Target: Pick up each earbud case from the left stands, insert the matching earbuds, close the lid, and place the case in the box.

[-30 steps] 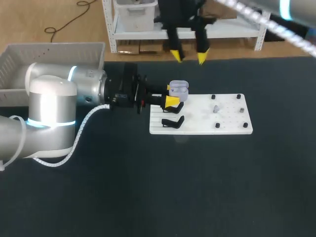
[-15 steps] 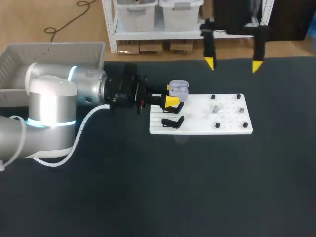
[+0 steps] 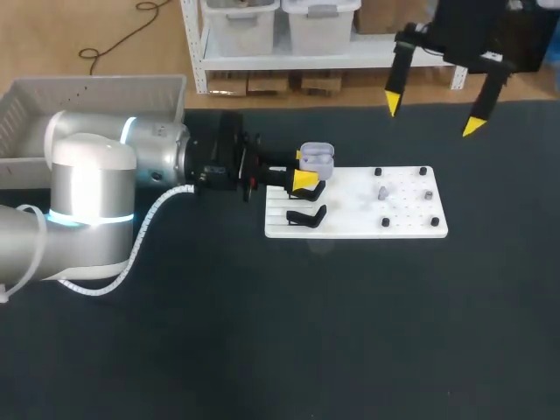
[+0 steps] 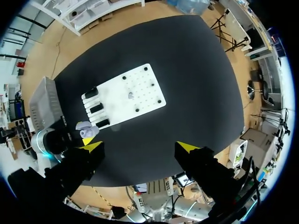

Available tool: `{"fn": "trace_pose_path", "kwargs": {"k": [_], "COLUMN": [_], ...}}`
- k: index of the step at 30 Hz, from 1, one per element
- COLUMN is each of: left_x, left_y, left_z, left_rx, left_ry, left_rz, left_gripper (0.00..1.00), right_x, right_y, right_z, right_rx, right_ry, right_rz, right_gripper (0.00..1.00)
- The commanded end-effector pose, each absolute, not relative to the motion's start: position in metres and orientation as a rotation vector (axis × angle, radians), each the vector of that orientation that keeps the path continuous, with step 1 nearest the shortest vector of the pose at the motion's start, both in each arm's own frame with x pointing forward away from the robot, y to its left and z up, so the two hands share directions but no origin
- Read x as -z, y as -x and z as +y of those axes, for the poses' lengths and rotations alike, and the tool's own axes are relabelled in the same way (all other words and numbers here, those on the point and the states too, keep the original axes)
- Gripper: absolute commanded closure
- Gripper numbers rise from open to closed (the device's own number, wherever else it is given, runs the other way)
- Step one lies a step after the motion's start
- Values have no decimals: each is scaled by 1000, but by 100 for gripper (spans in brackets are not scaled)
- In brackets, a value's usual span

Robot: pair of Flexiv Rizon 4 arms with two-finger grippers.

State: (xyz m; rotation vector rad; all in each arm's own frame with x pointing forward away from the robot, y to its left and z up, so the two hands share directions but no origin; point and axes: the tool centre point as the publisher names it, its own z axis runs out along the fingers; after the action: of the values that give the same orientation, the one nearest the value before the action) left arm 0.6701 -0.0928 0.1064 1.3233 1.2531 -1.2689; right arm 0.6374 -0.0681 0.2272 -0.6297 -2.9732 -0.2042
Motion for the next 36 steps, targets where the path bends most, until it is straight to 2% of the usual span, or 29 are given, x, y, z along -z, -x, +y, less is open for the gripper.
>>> {"fn": "trace_pose_path", "kwargs": {"k": [1, 21, 28, 36], "left_x": [-106, -106, -106, -106], "left_y": [-670, -670, -670, -670], "left_z": [-93, -93, -93, -93], "left_rx": [1266, 1266, 1266, 1266], "left_ry": [-1321, -1321, -1321, -1321], "left_rz": [1250, 1250, 1250, 1250], "left_gripper": [100, 100, 100, 100], "right_x": [-225, -225, -214, -176], "right_y": [-632, -632, -651, -671], "right_z": [-72, -72, -82, -79], "right_rx": [639, 639, 423, 298], "right_ry": [661, 661, 553, 473], "right_rz": [-2976, -2976, -3283, -3286], "right_gripper": [0, 0, 0, 0]}}
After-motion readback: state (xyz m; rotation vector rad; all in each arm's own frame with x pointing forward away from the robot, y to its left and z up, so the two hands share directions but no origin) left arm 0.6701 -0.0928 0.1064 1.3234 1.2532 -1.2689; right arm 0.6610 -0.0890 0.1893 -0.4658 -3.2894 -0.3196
